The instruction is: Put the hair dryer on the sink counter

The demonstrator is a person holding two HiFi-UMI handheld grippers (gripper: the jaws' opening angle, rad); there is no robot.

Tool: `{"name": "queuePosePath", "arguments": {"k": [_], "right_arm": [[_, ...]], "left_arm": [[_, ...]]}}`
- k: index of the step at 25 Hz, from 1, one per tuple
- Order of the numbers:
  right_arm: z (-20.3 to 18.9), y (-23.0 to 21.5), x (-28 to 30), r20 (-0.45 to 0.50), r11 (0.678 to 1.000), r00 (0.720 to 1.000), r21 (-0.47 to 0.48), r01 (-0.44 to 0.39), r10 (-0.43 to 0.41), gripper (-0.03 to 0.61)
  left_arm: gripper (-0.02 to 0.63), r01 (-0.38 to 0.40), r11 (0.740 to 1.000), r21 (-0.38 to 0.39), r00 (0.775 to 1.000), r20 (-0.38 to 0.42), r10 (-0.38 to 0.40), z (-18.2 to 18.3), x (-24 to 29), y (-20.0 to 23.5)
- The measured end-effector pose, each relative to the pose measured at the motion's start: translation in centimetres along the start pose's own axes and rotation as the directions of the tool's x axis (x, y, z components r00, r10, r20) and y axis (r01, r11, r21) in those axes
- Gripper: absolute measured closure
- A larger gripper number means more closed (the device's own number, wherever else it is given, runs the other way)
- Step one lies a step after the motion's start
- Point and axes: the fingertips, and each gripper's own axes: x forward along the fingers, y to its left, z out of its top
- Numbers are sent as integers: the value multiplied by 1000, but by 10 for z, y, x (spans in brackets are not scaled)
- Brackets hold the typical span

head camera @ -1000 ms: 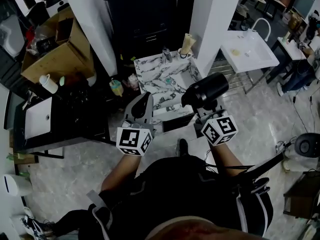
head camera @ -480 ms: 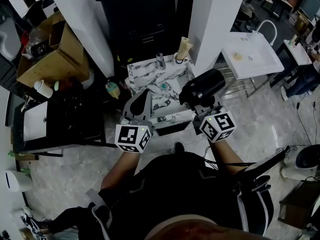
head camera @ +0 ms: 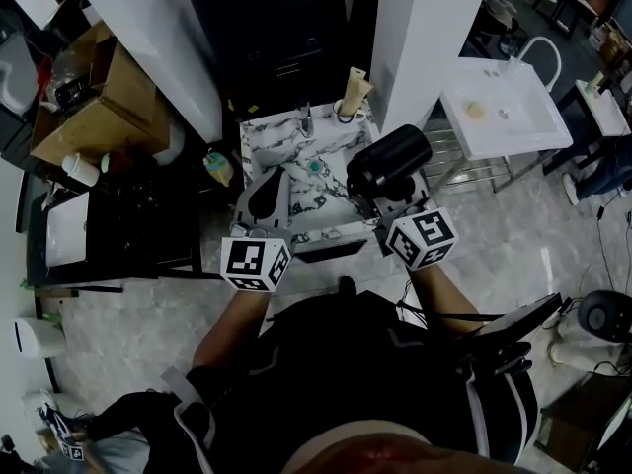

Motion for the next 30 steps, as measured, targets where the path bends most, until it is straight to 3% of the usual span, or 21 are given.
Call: {"name": "queuePosePath", "arguments": {"k": [5,18,23,30], "right_arm": [[-10,-19,11,-32,999,999,13,-33,34,377],[-60,-47,62,-116,1000,993,-13,-18,17,377],[-86,-38,88,-122,992,984,21,-126,128,377],[-139,-36,106,-253,982,949,29,-185,186,377]], "left_arm": [[609,-46,999,-15,999,-30,46,-18,17,2],[609,-6,997,-74,996,-91,-1,-70,59,47],[609,17,995,-96,994,-110,-27,-86,66,76],[609,-5,989,-150,981,-192,-24,-129,76,93]]}}
